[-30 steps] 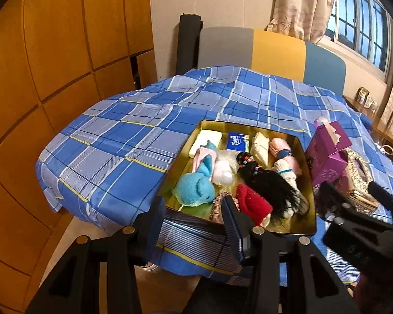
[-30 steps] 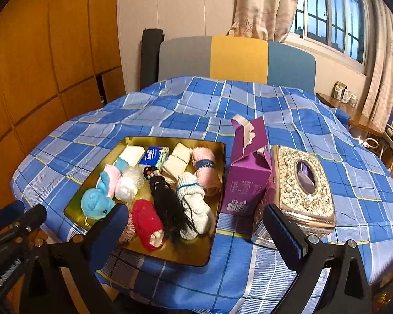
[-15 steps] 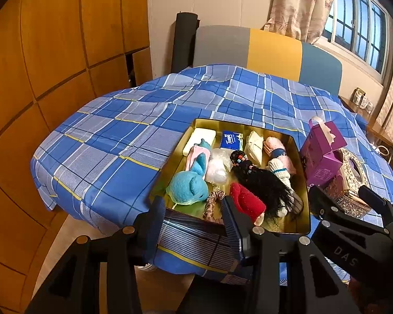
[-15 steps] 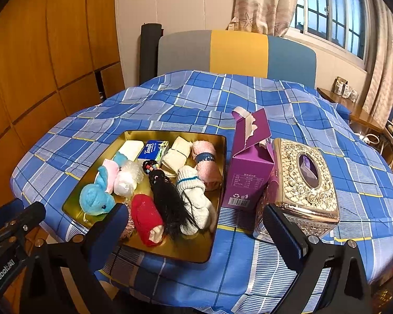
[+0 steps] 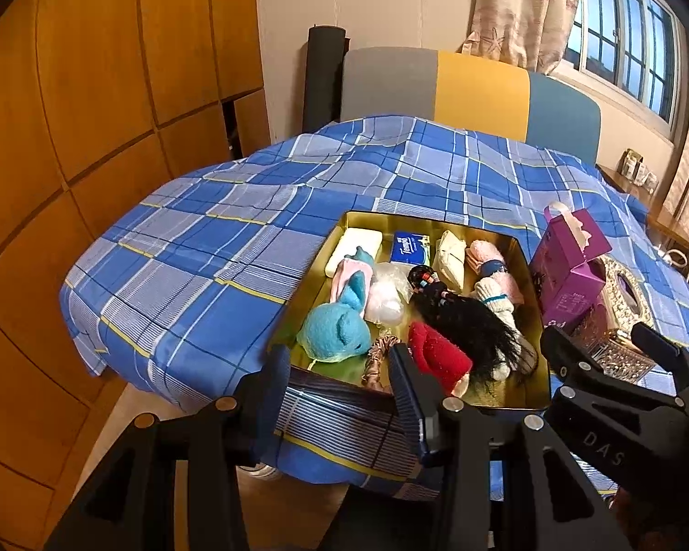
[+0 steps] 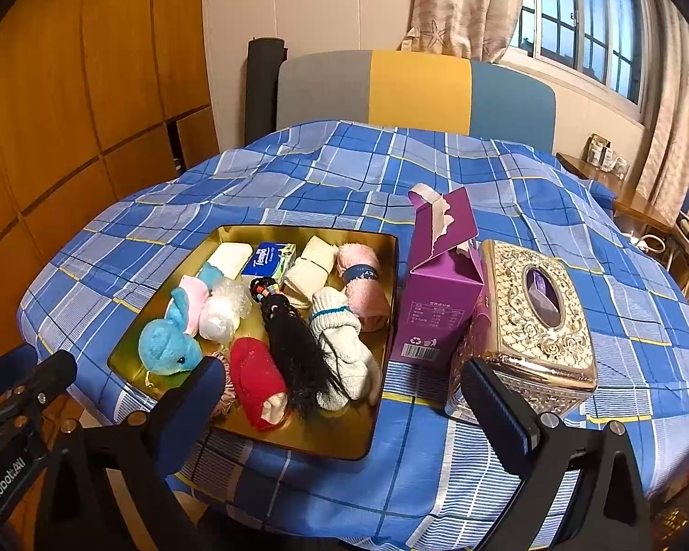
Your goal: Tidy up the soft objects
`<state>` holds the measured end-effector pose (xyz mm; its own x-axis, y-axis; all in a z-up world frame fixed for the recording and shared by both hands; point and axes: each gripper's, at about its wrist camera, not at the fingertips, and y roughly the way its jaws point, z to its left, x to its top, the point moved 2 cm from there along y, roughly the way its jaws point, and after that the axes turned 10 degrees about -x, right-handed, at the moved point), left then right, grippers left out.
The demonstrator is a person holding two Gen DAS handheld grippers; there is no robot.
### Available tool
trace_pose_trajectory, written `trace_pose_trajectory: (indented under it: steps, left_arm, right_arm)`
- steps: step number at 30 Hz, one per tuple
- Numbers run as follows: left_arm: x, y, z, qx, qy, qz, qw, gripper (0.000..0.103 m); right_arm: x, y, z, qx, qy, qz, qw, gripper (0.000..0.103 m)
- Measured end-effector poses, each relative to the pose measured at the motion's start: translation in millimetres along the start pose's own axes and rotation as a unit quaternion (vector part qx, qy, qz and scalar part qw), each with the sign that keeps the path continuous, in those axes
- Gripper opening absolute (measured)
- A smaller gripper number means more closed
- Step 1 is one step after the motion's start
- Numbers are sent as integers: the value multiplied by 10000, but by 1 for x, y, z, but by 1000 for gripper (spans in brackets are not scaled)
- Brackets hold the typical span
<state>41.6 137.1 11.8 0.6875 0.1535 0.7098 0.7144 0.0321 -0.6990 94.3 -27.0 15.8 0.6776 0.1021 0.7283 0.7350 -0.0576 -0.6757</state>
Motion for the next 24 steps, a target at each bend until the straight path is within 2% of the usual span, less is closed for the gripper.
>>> trace_pose_trajectory:
  steps: [24]
  left_arm:
    - [-2, 0, -4, -157, 4, 75, 9998, 45]
  right_arm:
    - [-1, 4, -3, -13, 68, 66, 10000, 103]
